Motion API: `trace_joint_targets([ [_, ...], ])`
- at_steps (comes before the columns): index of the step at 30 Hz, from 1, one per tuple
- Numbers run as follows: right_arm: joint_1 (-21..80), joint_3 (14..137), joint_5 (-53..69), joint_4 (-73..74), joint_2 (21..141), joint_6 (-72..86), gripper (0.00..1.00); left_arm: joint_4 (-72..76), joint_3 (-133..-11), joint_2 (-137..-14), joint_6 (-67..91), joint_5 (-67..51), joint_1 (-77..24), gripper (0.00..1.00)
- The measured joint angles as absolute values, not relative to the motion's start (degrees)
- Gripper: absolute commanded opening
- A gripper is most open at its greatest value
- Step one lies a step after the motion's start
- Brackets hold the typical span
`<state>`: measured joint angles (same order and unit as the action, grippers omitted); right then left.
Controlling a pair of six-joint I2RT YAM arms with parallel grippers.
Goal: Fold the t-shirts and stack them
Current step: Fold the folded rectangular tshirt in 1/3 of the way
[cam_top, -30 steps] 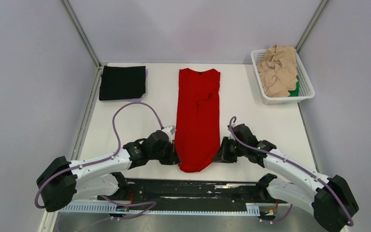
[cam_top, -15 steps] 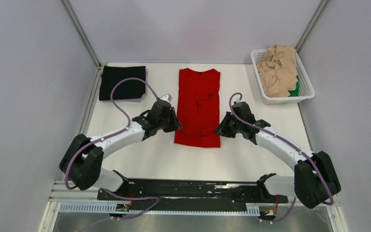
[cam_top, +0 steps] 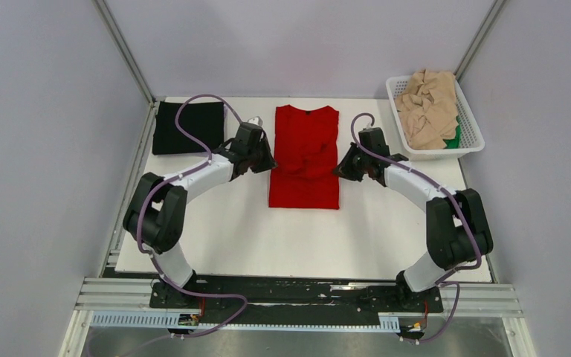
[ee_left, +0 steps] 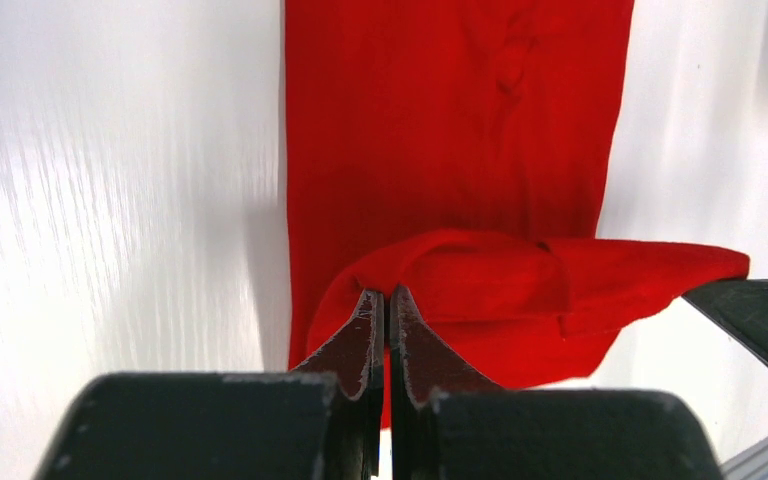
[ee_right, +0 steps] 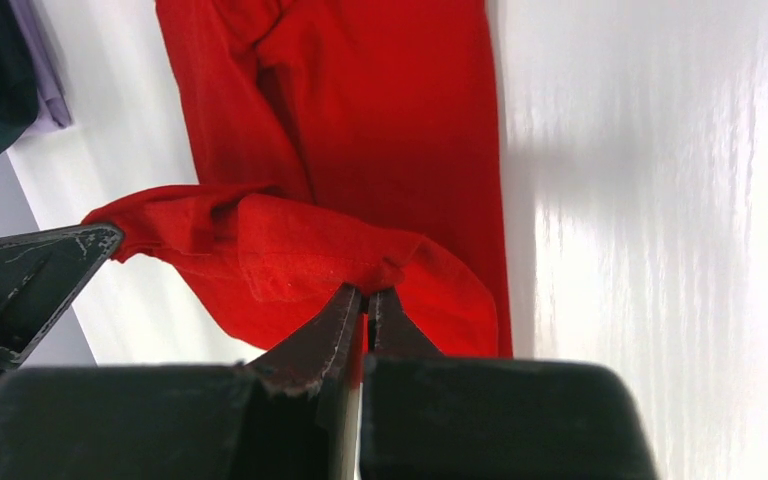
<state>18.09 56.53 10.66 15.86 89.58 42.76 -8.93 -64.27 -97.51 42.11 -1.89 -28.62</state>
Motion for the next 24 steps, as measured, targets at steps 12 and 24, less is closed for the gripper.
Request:
trace_joint_targets([
  [12,15.2,63.8,13.4,15.1,99.5,41.4,0.04,-10.3,-72.7,-107.2,40.5,-5.0,-26.2,0.04],
  [24,10.0,77.7,15.8,13.9,112.3,44.9,0.76,-14.3,-86.6,-116.6,39.0,-6.4,-22.4,1.0],
])
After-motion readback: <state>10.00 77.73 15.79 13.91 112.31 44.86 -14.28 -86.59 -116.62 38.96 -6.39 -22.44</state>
